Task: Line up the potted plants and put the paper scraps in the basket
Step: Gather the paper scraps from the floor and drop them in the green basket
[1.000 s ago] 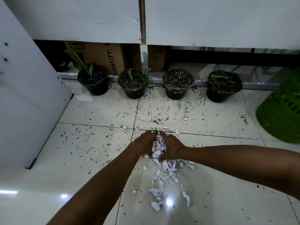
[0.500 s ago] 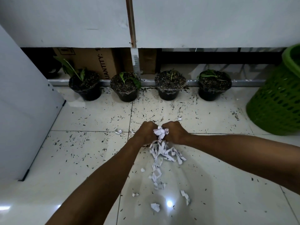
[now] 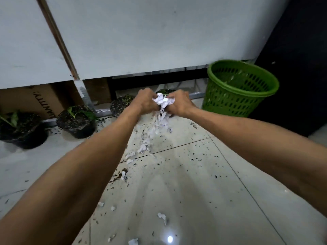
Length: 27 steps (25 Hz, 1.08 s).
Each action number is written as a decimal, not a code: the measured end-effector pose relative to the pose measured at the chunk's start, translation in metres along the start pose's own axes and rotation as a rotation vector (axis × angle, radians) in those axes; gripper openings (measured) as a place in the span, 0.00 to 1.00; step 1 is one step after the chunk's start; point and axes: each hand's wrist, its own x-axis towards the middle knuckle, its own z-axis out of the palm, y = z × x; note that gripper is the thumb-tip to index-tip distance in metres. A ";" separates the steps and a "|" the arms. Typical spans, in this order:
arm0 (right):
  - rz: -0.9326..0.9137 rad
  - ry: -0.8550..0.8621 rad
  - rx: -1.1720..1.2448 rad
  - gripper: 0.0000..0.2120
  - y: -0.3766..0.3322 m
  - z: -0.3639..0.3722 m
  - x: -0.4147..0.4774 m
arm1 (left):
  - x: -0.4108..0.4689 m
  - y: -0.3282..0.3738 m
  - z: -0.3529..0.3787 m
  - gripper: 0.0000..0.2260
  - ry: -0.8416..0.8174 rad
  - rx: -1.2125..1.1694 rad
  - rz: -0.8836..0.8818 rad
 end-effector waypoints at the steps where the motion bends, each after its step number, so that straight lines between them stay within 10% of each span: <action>1: 0.024 0.014 0.019 0.05 0.004 -0.017 0.005 | 0.011 0.016 -0.003 0.09 0.007 -0.015 0.027; 10: 0.225 0.275 0.273 0.15 0.062 -0.156 0.032 | 0.117 0.151 0.005 0.14 0.054 -0.050 0.303; 16: 0.408 0.574 0.845 0.15 0.126 -0.192 0.054 | 0.170 0.217 0.063 0.11 0.196 -0.111 0.307; 23: 0.512 0.493 0.208 0.30 0.165 -0.165 0.066 | 0.197 0.209 0.154 0.20 0.040 0.098 0.329; 27: 0.500 0.434 -0.118 0.30 0.174 -0.165 0.067 | 0.194 0.199 0.156 0.25 0.232 -0.173 0.334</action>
